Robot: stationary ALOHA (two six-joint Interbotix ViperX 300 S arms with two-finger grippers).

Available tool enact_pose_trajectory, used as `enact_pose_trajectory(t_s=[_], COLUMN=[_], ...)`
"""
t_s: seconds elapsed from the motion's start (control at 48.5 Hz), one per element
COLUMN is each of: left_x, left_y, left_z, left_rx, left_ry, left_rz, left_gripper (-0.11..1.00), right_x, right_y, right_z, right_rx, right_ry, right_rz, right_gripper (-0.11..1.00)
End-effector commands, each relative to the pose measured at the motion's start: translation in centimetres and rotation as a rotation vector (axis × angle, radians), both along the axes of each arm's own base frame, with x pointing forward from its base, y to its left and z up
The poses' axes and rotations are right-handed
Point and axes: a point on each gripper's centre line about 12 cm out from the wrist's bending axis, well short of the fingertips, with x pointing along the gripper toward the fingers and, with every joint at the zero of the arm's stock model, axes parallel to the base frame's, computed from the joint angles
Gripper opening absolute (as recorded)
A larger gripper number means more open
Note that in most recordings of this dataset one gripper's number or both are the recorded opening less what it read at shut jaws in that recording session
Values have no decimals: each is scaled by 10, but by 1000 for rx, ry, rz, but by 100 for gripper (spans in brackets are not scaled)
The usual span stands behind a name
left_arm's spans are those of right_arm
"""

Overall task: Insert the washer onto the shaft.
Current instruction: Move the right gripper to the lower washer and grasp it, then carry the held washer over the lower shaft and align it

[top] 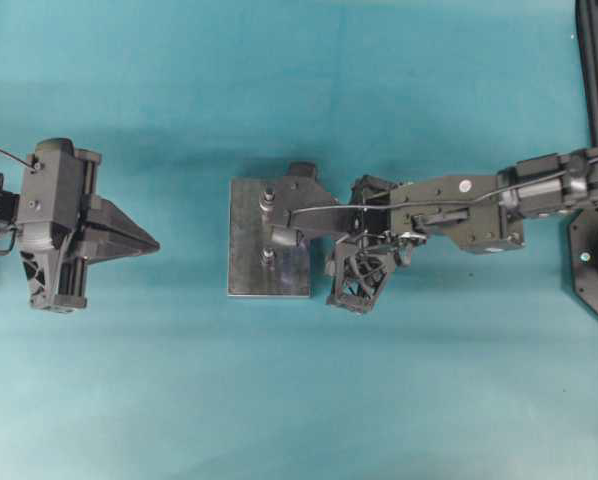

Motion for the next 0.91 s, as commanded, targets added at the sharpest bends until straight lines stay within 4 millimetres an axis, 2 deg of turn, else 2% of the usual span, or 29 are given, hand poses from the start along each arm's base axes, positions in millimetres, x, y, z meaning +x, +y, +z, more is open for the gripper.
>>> enact_pose_trajectory(t_s=[0.0,0.165,0.454,0.66,0.888], left_x=[3,4,6,6,6], left_y=[0,0,0,0,0], left_z=[6,6,4,4,4], left_rx=[-1,0,-2,-1,-1], left_ry=[-25,-31,-40,-40,-40], left_rz=[0,-1,-1,-1,-1], left_gripper=[0,0,0,0,0], right_x=[8,13,42,61,76], right_y=[-2,-7,-9,-7,0], right_z=[38,69,112,120,114], right_rx=[2,-9,-23,-28,-39], right_ry=[-70,-55,-109,-120,-78], right_rz=[-13,-7,9,29,84], right_gripper=[32,32,32,32,32])
